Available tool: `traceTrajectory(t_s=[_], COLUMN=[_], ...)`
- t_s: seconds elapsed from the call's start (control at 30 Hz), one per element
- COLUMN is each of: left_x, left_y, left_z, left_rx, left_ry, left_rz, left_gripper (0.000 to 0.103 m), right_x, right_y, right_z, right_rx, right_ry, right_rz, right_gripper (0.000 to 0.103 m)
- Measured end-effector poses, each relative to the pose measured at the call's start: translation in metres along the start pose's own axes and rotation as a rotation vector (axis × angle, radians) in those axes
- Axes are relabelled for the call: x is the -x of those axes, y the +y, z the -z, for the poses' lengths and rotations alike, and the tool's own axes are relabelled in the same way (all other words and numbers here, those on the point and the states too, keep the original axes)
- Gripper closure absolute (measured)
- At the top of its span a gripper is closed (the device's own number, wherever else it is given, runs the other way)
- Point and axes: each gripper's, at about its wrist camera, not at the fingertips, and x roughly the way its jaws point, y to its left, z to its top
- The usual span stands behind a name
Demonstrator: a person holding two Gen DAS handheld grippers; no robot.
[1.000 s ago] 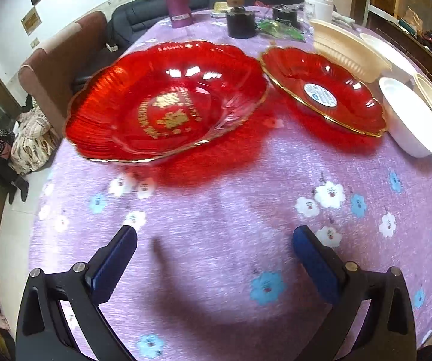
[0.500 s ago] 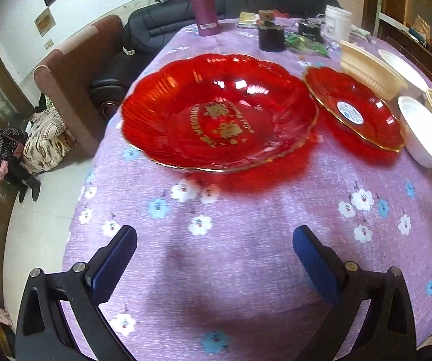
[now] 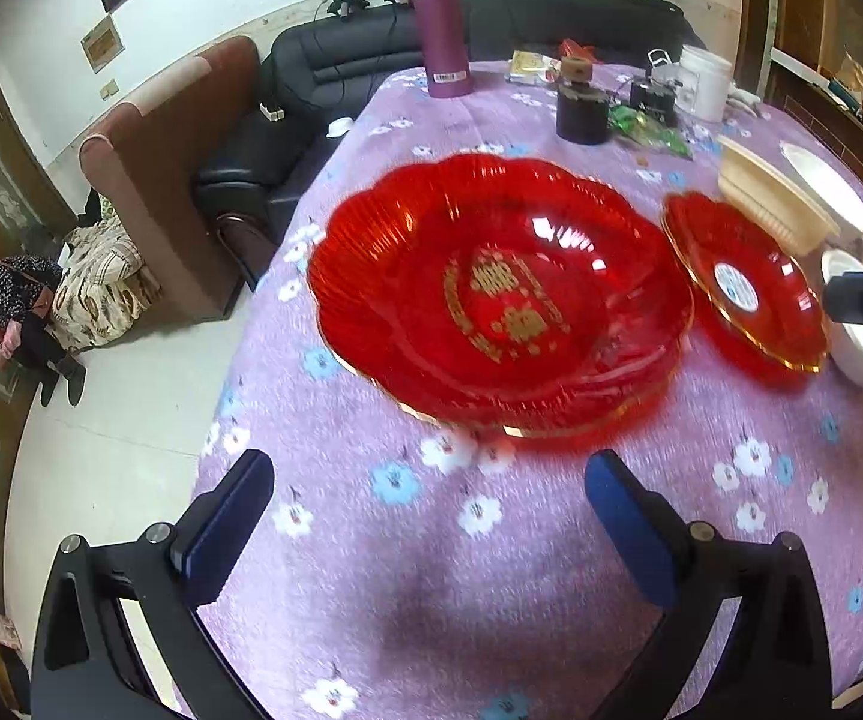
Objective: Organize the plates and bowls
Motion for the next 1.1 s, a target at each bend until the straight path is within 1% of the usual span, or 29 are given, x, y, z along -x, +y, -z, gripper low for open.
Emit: traceTrajectory(t_s=[0.1,0.13,0.23,0.3,0.37,0.43,0.47,0.5,0.57,0.63,0.67,0.77,0.9,1.0,1.07,1.1], left_x=[-0.004,-0.007,-0.012,-0.014,-0.018,-0.024,-0.028,-0.031,-0.041,-0.048,-0.052,-0.063,-0.068,-0.073,-0.077,-0.079], left_y=[0.010,0.016,0.031,0.040,0.046,0.050,0.052,0.053,0.057,0.061,0.063,0.069,0.069,0.067,0.067,0.068], left_z=[-0.011,-0.016,-0.027,-0.036,-0.045,-0.054,-0.058,-0.061,-0.067,-0.070,-0.071,-0.071,-0.070,-0.069,-0.070,-0.069], left_rx=[0.031,0.059,0.120,0.155,0.180,0.200,0.210,0.222,0.249,0.270,0.282,0.316,0.322,0.312,0.309,0.308], left_ry=[0.009,0.021,0.038,0.047,0.048,0.058,0.068,0.078,0.098,0.114,0.125,0.153,0.165,0.176,0.180,0.182], left_rz=[0.029,0.049,0.073,0.097,0.124,0.150,0.159,0.168,0.185,0.190,0.197,0.224,0.254,0.244,0.238,0.235], left_gripper=[0.000,0.000,0.000,0.003,0.010,0.025,0.029,0.033,0.035,0.046,0.049,0.050,0.052,0.058,0.063,0.067], right_x=[-0.005,-0.006,-0.012,-0.016,-0.020,-0.026,-0.030,-0.034,-0.041,-0.051,-0.055,-0.070,-0.092,-0.106,-0.113,-0.115], right_y=[0.003,0.004,0.007,0.008,0.006,0.004,0.004,0.005,0.005,0.003,0.003,0.003,0.004,0.006,0.005,0.005], right_z=[-0.015,-0.019,-0.032,-0.042,-0.053,-0.065,-0.073,-0.079,-0.089,-0.100,-0.105,-0.120,-0.131,-0.133,-0.134,-0.134], right_rx=[-0.001,-0.003,0.003,0.011,-0.002,-0.015,-0.012,-0.003,0.002,-0.008,-0.008,-0.003,0.009,0.021,0.031,0.035], right_ry=[0.004,0.005,0.011,0.023,0.032,0.043,0.051,0.056,0.072,0.081,0.085,0.117,0.170,0.208,0.216,0.222], right_rz=[-0.005,-0.012,-0.033,-0.034,-0.053,-0.074,-0.084,-0.083,-0.084,-0.105,-0.107,-0.133,-0.144,-0.130,-0.101,-0.101], right_gripper=[0.043,0.043,0.043,0.043,0.045,0.056,0.059,0.064,0.066,0.066,0.066,0.068,0.068,0.075,0.076,0.079])
